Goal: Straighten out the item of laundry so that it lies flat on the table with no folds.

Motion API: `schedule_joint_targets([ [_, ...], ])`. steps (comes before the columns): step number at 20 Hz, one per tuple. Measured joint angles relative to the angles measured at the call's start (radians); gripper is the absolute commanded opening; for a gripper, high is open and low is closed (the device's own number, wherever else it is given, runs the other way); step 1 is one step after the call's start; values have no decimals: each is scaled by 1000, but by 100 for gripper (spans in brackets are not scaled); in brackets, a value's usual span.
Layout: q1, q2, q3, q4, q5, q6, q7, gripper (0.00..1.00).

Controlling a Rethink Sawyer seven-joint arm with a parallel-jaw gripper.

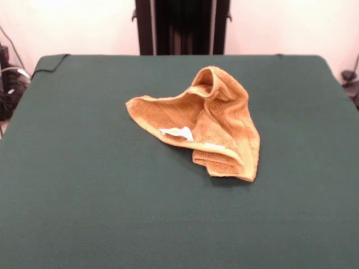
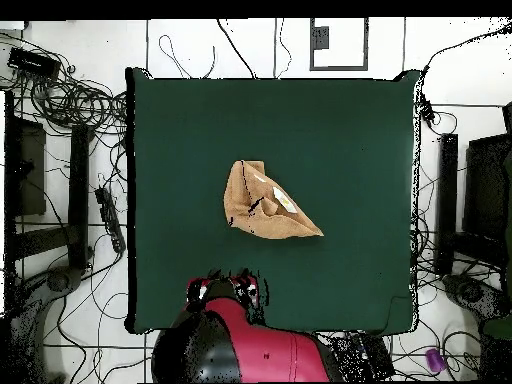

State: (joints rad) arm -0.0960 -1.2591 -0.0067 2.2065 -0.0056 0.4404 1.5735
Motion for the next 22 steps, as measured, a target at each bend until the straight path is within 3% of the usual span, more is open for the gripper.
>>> schedule_joint_targets([
  [11,24,36,-36,-1,0,-26,1,100],
  [22,176,141,-153,-30,24,-26,68,100],
])
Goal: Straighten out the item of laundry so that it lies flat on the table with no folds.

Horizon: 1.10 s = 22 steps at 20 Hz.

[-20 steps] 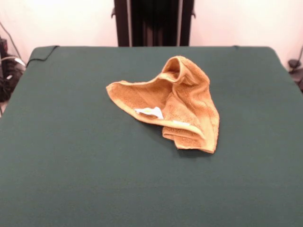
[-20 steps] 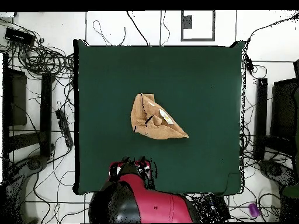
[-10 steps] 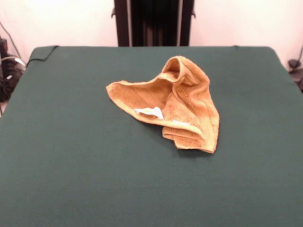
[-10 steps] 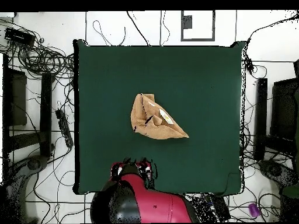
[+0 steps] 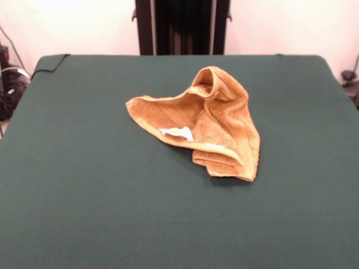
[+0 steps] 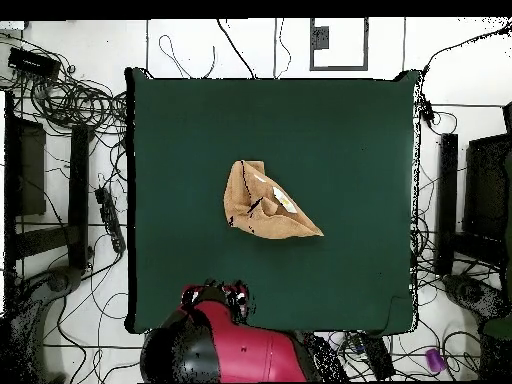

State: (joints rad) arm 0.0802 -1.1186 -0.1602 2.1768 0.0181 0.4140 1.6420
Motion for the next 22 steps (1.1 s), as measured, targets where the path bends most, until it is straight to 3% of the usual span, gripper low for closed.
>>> schedule_joint_targets([
  [22,164,174,-179,-138,129,0,295,100],
])
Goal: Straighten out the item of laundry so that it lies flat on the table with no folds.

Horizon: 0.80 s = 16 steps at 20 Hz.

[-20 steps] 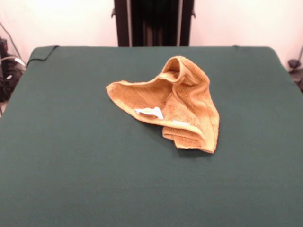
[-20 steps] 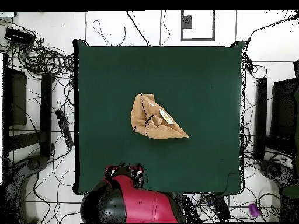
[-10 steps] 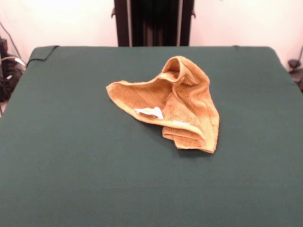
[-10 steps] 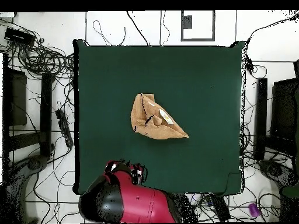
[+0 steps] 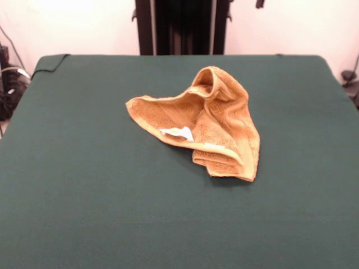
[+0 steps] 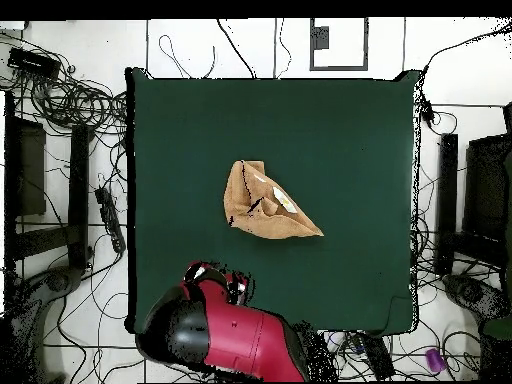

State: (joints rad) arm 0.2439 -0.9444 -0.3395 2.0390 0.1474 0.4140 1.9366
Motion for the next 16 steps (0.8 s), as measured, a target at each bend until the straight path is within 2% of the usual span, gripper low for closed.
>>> schedule_joint_targets([
  [8,42,67,-41,-68,50,0,72,100],
  [16,54,113,-62,-88,91,0,121,100],
])
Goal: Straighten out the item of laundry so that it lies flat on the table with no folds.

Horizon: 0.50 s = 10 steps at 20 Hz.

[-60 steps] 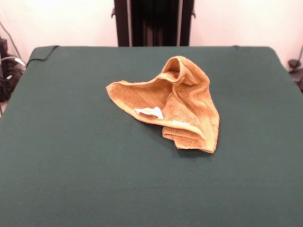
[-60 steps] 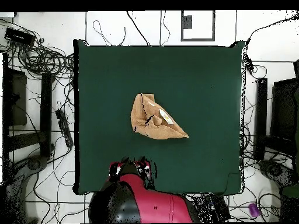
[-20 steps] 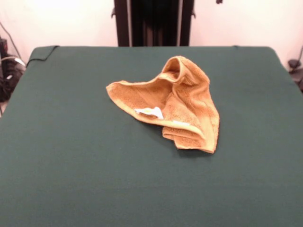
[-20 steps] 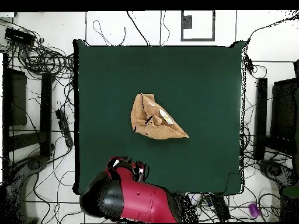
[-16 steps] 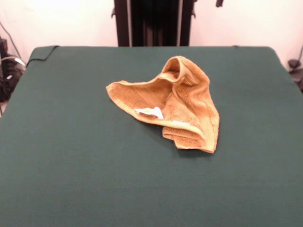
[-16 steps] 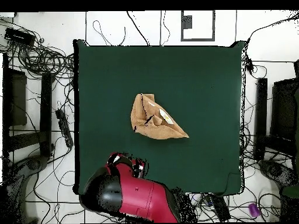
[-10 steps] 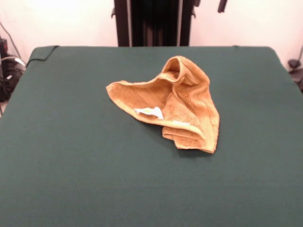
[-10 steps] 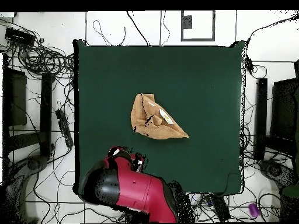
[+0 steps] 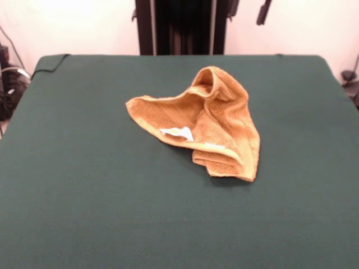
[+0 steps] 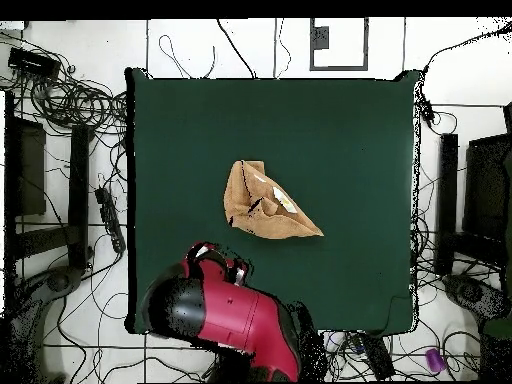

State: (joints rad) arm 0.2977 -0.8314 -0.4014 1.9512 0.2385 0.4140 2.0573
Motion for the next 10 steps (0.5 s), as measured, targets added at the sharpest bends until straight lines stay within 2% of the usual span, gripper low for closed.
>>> schedule_joint_targets([
  [10,-28,57,-28,-1,44,0,21,100],
])
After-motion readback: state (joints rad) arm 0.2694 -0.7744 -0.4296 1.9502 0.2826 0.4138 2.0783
